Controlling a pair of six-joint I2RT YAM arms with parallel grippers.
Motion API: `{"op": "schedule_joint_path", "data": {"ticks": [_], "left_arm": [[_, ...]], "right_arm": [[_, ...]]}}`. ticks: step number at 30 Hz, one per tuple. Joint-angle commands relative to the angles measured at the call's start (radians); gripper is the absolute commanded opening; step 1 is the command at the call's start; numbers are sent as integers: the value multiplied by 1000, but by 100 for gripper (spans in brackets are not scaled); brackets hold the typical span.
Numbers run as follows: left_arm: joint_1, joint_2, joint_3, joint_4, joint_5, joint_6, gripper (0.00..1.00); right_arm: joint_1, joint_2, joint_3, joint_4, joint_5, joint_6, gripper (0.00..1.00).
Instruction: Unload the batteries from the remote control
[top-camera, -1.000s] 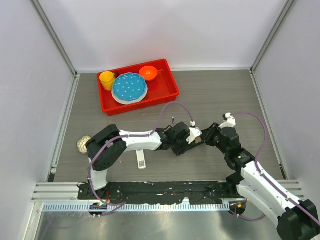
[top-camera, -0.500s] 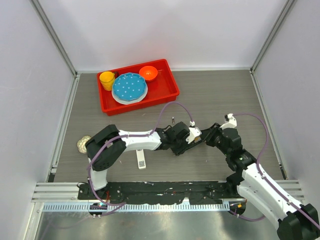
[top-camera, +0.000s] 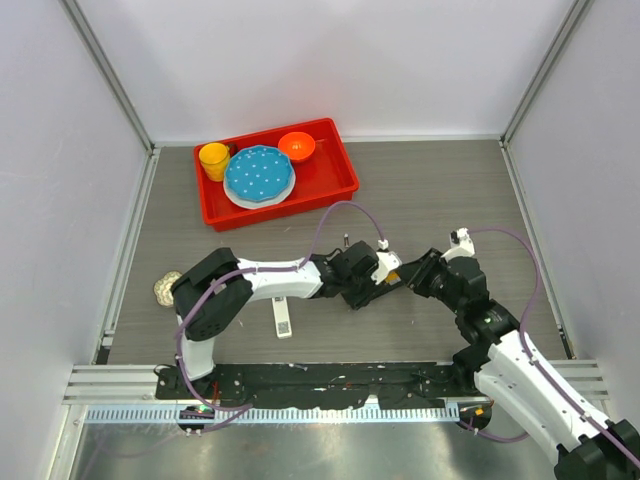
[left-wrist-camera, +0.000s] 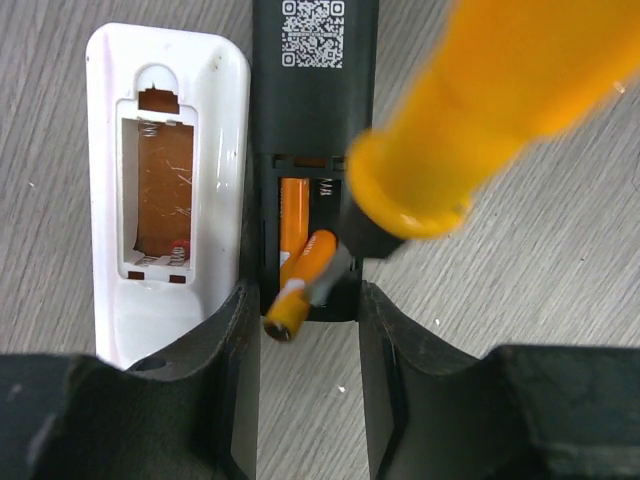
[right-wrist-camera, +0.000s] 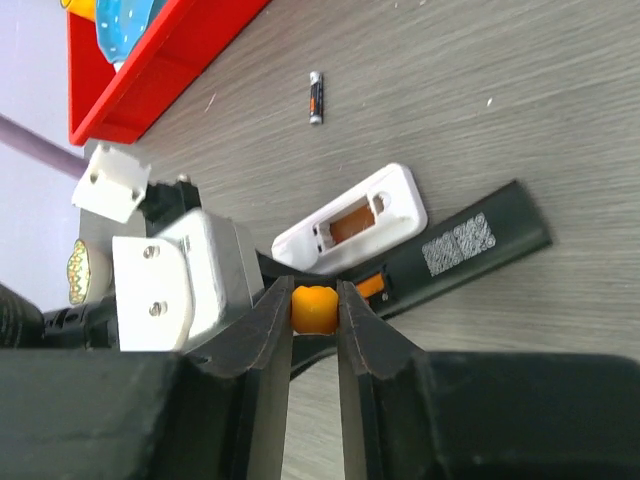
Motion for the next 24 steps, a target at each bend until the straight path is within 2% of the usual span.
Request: {"op": "schedule_joint_path", "data": {"ticks": [1,18,21,22,24], "left_arm": [[8,74,-12,-41,0,-10,0],[10,36,-35,-20,34,-13,0],[10,6,-55,3,51,-15,26],[10,-4,-63,13,72,-16,43],[10,-12,-69,25,107,-19,55]], "right_arm": [[20,-36,104,41,-179,85,1],[21,12,116,-10,19,-60,1],[21,30,116,-6,69,-86,1],[21,38,116,-1,76,-89,1],[21,55,116,13,89,-93,1]]}}
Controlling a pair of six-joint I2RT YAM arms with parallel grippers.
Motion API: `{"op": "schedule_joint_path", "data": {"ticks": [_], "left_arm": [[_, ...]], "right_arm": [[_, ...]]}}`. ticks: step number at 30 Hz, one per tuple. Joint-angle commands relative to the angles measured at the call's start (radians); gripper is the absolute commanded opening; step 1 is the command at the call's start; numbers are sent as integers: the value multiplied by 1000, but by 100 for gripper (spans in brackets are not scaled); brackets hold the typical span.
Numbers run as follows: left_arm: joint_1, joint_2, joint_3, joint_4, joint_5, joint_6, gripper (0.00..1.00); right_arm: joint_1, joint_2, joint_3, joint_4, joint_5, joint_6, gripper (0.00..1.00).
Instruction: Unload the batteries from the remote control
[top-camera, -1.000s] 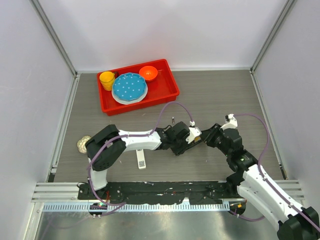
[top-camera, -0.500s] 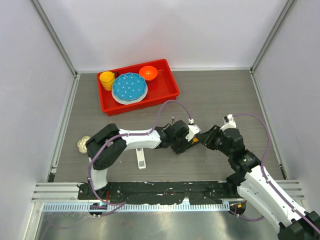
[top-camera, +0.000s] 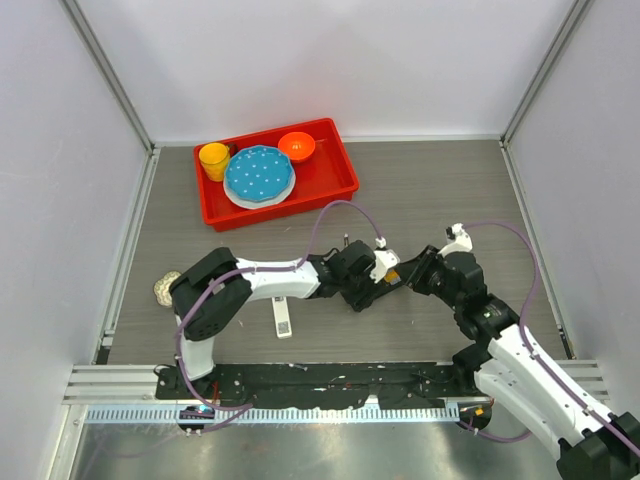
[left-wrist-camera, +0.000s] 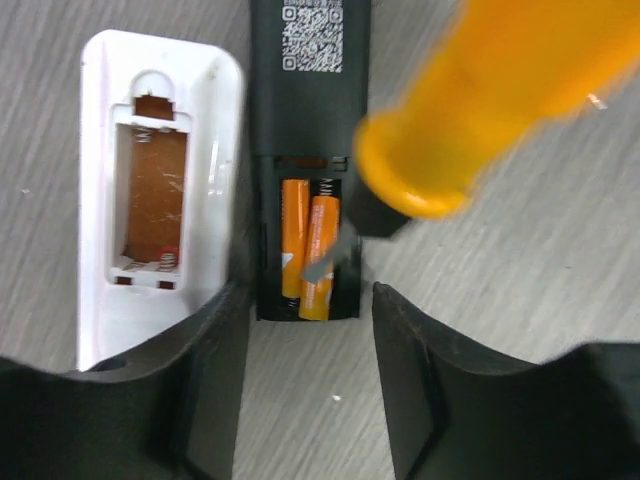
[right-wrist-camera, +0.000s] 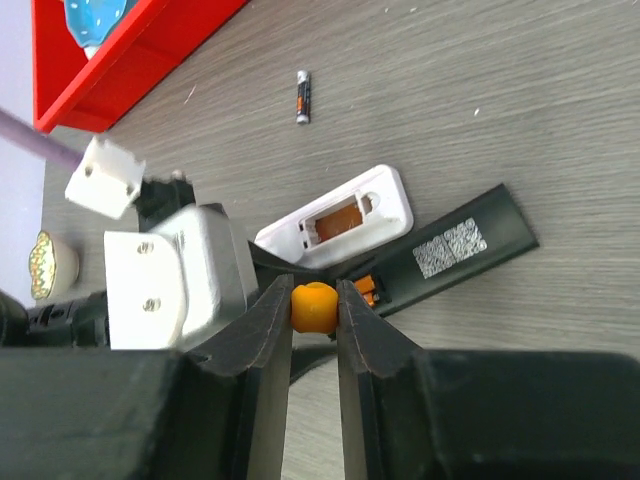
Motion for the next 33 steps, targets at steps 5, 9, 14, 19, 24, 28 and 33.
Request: {"op": "schedule_joint_path", "data": {"ticks": [5,9,14,19,24,28,33], "left_arm": [[-3,-11,-50,-19,128,16,69],[-2,-16,-53,-19,90,14,69],[6,-89,-100,33,53,5,72],[50,-181,-189,128,62,-35,73],[84,-280,-277,234,88,-64,73],[113,-306,-300,263,127,-84,73],[128,-309,-307,275,150,-95,73]], "right_arm": [[3,51,62,122,100,-73,1],[4,111,76,125,98,-105,1],[3,163,79,127,65,-129,1],[3,168,74,105,83,-152,1],[3,165,71,85,71,-157,1],[3,153,74,50,77,-168,1],[1,108,79,12,80,-175,1]]}}
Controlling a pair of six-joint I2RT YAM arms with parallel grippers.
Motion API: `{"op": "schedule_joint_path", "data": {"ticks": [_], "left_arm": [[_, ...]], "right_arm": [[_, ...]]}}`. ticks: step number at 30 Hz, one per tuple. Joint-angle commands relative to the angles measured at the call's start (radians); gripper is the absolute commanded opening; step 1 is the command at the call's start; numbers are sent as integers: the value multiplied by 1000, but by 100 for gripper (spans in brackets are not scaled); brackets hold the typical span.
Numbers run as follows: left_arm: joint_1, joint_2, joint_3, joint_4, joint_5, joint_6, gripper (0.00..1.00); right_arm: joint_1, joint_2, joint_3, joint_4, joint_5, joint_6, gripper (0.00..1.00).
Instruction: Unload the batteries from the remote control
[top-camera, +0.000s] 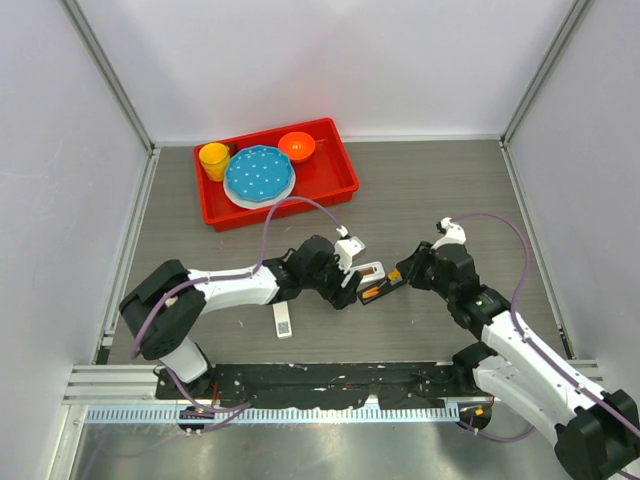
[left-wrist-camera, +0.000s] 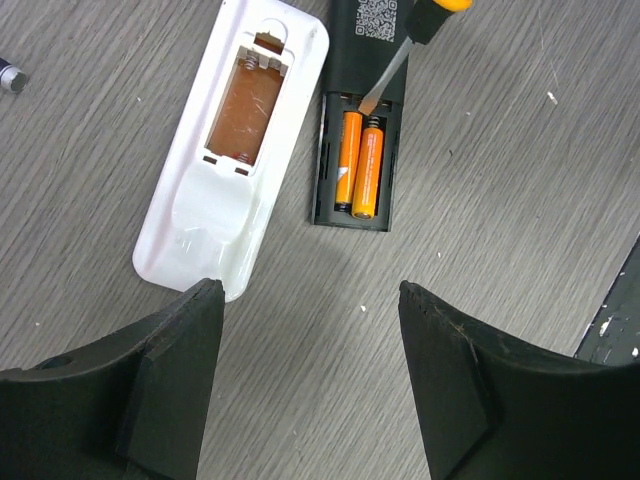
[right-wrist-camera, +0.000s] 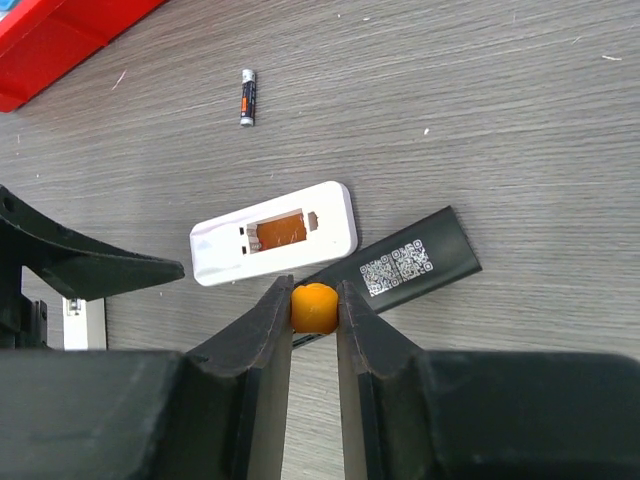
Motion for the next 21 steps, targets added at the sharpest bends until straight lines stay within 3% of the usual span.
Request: {"op": "schedule_joint_path", "data": {"ticks": [1,21], "left_arm": [[11,-34,-9,72,47,-23,73],[29,-15,-2,69,68,-35,72]], "right_arm": [[3,-44,45,-41,15,-33,1],[3,-50,9,25,-158,53,1]]}}
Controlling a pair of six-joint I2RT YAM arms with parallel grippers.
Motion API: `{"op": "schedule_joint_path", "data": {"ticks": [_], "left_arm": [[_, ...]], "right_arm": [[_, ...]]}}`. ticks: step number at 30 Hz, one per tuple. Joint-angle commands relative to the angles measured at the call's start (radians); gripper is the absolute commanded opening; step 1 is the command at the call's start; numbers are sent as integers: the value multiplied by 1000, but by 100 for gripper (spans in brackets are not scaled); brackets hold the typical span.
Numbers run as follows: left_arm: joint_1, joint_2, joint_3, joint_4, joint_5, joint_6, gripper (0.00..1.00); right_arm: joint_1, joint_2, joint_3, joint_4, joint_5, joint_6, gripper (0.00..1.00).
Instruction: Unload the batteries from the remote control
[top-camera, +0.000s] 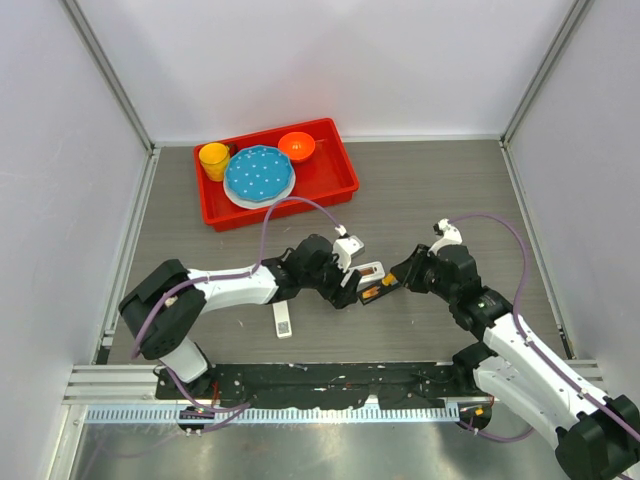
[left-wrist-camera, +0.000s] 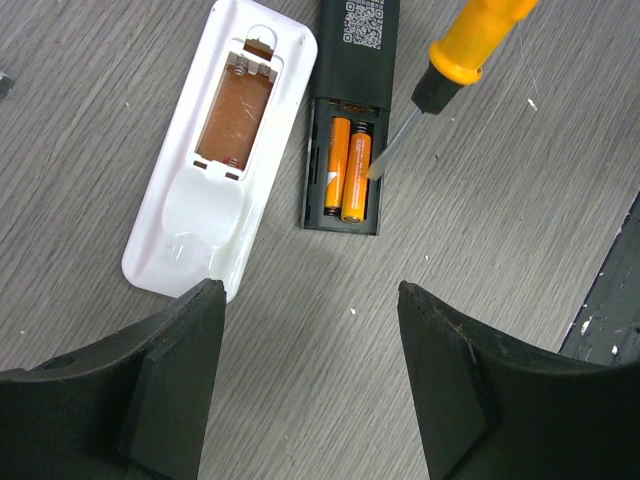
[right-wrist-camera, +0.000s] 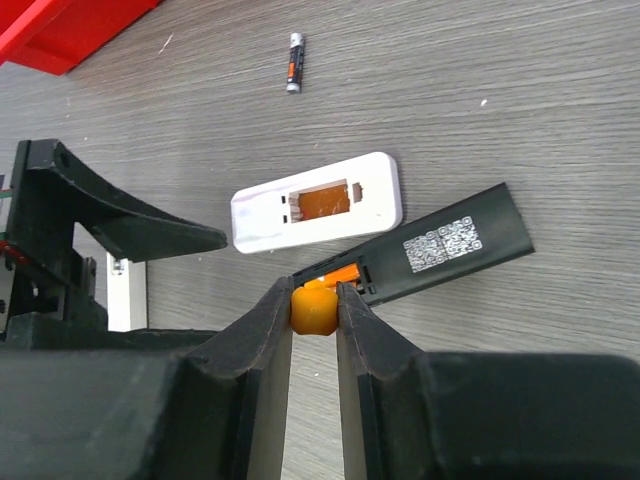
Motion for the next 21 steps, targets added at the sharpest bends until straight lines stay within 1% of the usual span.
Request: {"op": "schedule_joint_path", "data": {"ticks": [1,7,8,12,17,21], "left_arm": [[10,-9,13,37,29,-15,71],[10,-6,13,34,31,-14,71],[10,-5,14,34,32,-15,71],[10,6,19,29,37,-12,70],[11,18,30,21,46,-12,70],[10,24,31,17,43,-9,70]], "right_arm": [[3,-8,6,66,-54,32,1],[3,-27,-1,56,32,12,1],[3,-30,-1,54,83,9,1],[1,-27,2,47,139,-8,1],[4,13,-6,48,141,-25,1],[3,9,-21,42,110,-18,1]]}}
